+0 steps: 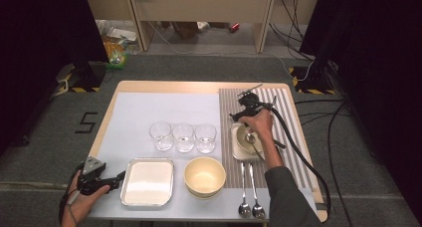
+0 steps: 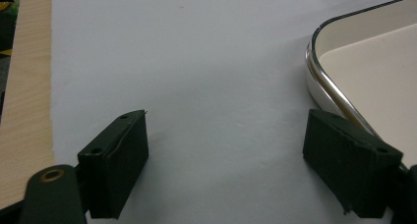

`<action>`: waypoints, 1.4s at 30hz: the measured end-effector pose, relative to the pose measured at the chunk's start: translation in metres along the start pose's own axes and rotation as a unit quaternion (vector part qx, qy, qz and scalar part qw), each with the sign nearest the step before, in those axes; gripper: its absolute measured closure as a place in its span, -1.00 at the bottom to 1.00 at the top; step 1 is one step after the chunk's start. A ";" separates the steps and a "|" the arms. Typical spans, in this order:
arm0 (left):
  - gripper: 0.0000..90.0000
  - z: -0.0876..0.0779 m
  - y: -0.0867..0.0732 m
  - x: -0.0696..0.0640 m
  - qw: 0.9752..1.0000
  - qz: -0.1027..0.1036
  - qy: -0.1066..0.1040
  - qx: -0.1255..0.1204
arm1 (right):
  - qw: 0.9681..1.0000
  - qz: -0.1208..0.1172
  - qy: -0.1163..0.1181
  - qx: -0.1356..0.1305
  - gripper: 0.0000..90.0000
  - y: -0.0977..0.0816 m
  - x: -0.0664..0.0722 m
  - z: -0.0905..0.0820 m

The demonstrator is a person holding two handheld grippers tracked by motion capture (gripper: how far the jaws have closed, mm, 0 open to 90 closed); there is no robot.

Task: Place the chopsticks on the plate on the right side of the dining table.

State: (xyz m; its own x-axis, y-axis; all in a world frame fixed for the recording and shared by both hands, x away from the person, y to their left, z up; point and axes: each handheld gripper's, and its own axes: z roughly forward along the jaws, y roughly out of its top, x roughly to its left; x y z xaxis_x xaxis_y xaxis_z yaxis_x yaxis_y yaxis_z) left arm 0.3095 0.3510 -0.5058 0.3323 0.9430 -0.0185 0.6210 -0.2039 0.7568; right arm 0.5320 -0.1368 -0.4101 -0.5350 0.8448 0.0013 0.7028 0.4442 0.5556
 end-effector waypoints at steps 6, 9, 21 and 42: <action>-0.63 0.000 0.000 0.000 1.000 0.001 0.000 0.001 | 1.000 0.006 0.002 0.011 -0.06 0.002 0.002 0.011; -0.63 0.000 0.000 0.000 1.000 0.000 0.001 -0.001 | 1.000 0.009 0.000 0.021 -0.07 0.002 0.002 0.016; -0.63 0.000 0.000 -0.001 1.000 0.003 0.002 -0.001 | 0.999 0.019 -0.003 0.039 -0.11 0.004 0.001 0.031; -0.63 0.000 0.000 0.000 1.000 0.003 0.002 -0.001 | 0.998 0.011 0.007 0.067 -0.15 0.010 0.008 0.040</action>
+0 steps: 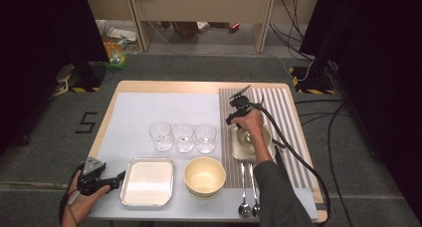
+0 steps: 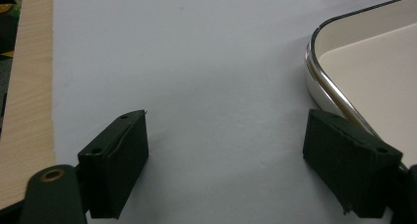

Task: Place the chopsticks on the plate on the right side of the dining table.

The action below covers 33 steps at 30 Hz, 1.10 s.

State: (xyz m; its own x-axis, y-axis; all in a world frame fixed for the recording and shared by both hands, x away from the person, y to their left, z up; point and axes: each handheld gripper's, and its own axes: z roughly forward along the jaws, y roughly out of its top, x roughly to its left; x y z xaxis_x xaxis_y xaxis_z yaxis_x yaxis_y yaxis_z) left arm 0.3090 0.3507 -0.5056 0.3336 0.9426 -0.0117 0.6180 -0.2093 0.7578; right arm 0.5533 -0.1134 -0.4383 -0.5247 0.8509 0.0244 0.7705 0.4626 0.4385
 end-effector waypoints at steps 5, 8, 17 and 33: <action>-0.63 0.000 0.000 0.000 1.000 0.001 0.002 -0.001 | 1.000 0.003 0.002 0.004 -0.16 0.002 0.001 0.001; -0.63 0.000 0.000 -0.001 1.000 0.001 0.003 -0.003 | 1.000 0.006 -0.004 0.005 -0.20 0.002 0.000 0.001; -0.63 0.000 0.000 -0.001 1.000 0.003 0.003 -0.002 | 1.000 0.015 -0.005 0.012 -0.22 0.003 -0.002 0.001; -0.62 0.000 0.000 -0.001 1.000 0.003 0.003 -0.003 | 1.000 0.003 0.015 0.022 -0.20 0.002 0.000 0.002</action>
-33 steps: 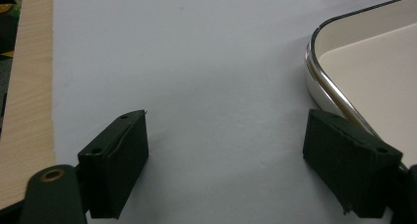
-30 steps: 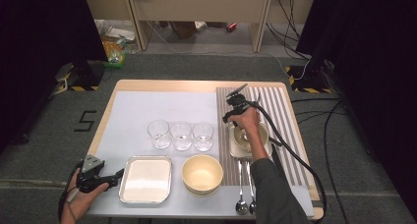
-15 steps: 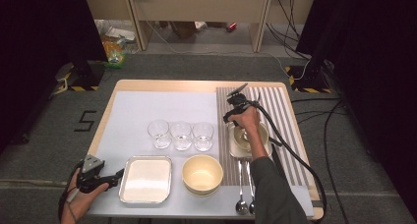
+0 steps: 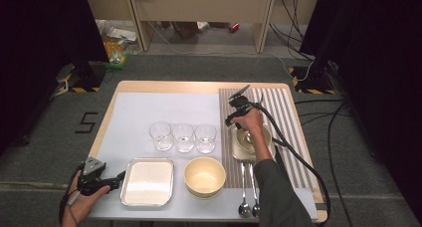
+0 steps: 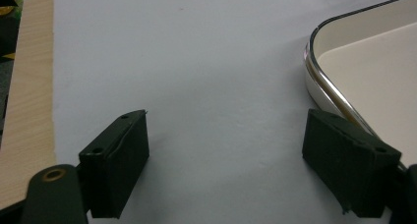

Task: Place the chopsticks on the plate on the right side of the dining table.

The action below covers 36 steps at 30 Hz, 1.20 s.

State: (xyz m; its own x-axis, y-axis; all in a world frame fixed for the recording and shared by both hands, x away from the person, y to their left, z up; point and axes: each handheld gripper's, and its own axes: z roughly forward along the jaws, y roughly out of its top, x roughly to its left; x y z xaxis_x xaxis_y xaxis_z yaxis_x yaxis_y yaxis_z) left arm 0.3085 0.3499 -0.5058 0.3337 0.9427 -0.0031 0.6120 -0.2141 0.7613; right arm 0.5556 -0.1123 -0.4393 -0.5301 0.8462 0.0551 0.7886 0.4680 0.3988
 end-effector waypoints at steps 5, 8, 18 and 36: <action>-0.62 0.000 0.000 0.000 1.000 0.001 0.000 0.000 | 1.000 -0.012 0.008 0.003 -0.19 -0.001 0.003 0.000; -0.62 0.000 0.000 0.000 1.000 0.001 0.000 0.000 | 1.000 -0.017 0.009 0.007 -0.19 -0.002 0.005 0.000; -0.62 0.000 0.000 0.000 1.000 0.002 0.000 0.000 | 0.999 -0.040 0.018 0.003 -0.18 -0.005 0.012 -0.001; -0.62 0.000 0.000 0.000 1.000 0.004 0.001 0.001 | 0.998 -0.066 0.022 0.007 -0.16 -0.011 0.025 -0.005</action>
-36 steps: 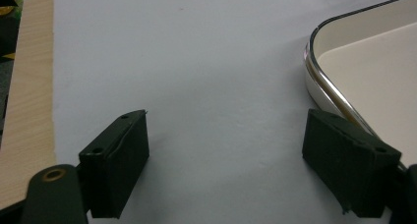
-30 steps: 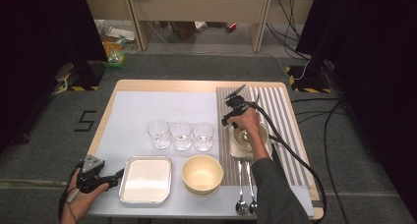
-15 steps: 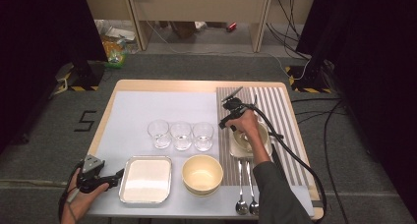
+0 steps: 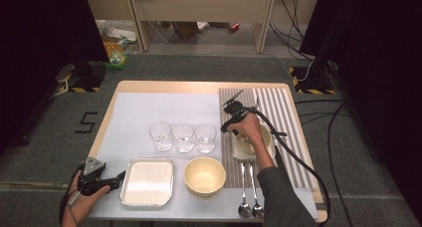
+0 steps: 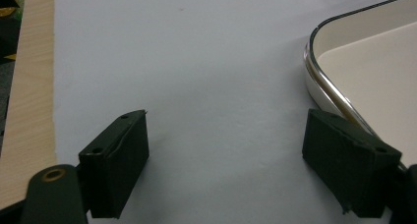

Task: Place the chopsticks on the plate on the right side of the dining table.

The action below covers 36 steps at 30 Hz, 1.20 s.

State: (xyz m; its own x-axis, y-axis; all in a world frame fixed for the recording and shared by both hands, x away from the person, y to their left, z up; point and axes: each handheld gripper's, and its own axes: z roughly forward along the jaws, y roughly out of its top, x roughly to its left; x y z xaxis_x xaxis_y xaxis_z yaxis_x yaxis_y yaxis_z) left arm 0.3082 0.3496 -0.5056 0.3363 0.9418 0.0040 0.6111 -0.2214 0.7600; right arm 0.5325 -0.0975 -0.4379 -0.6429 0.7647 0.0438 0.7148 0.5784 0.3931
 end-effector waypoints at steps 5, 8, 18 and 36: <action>-0.62 0.000 0.000 0.000 1.000 0.000 0.000 0.000 | 1.000 0.000 0.001 0.005 -0.16 -0.001 0.003 -0.001; -0.62 0.000 0.000 0.000 1.000 0.000 0.000 0.000 | 1.000 -0.004 0.004 0.003 -0.16 -0.001 0.004 -0.001; -0.63 0.000 0.000 0.000 1.000 -0.002 -0.001 -0.001 | 1.000 -0.007 0.001 0.003 -0.17 -0.002 0.006 -0.002; -0.63 0.000 0.000 0.000 1.000 -0.003 0.000 -0.001 | 1.000 -0.008 0.006 0.008 -0.15 -0.005 0.008 -0.001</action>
State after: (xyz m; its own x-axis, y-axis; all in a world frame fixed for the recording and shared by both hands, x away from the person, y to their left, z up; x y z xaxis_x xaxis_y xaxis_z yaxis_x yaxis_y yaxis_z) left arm 0.3085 0.3496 -0.5059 0.3329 0.9429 0.0000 0.6109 -0.2157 0.7617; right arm 0.5235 -0.0944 -0.4386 -0.6568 0.7525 0.0488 0.7090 0.5942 0.3798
